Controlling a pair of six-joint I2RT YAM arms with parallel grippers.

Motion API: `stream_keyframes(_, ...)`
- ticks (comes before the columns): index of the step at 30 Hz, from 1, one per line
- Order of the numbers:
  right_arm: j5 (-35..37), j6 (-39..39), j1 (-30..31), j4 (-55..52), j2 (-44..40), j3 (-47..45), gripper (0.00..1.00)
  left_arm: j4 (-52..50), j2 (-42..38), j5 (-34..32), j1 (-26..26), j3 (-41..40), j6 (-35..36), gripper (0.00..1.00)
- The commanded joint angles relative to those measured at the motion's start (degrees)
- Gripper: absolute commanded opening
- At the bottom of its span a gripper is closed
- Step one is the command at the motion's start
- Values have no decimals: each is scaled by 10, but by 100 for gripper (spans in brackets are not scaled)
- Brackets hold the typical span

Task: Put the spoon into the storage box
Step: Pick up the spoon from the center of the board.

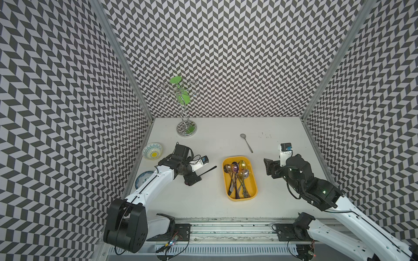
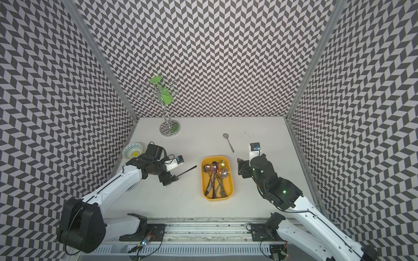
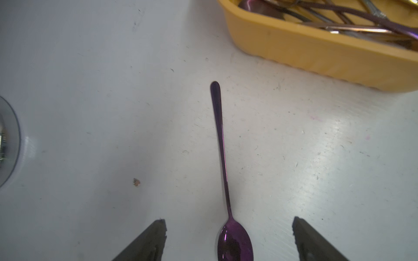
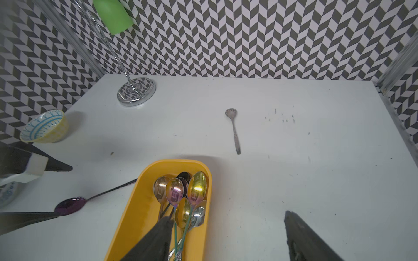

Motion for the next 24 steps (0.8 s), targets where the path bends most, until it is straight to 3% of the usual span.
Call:
stream_keyframes(1,24,-21,-3,56,-32,-17,85,-47,15,7,18,32,20,91)
stream_keyframes(9,37,-33,-3,77,-73,-39,98,-108,79,43,84,70,20,86)
stream_keyframes(19,52,-35,-3,83,-84,-48,99,-144,145,58,177,81,45,80)
stream_keyframes(24,46,-36,-3,86,-83,-50,99,-180,202,116,236,108,57,77)
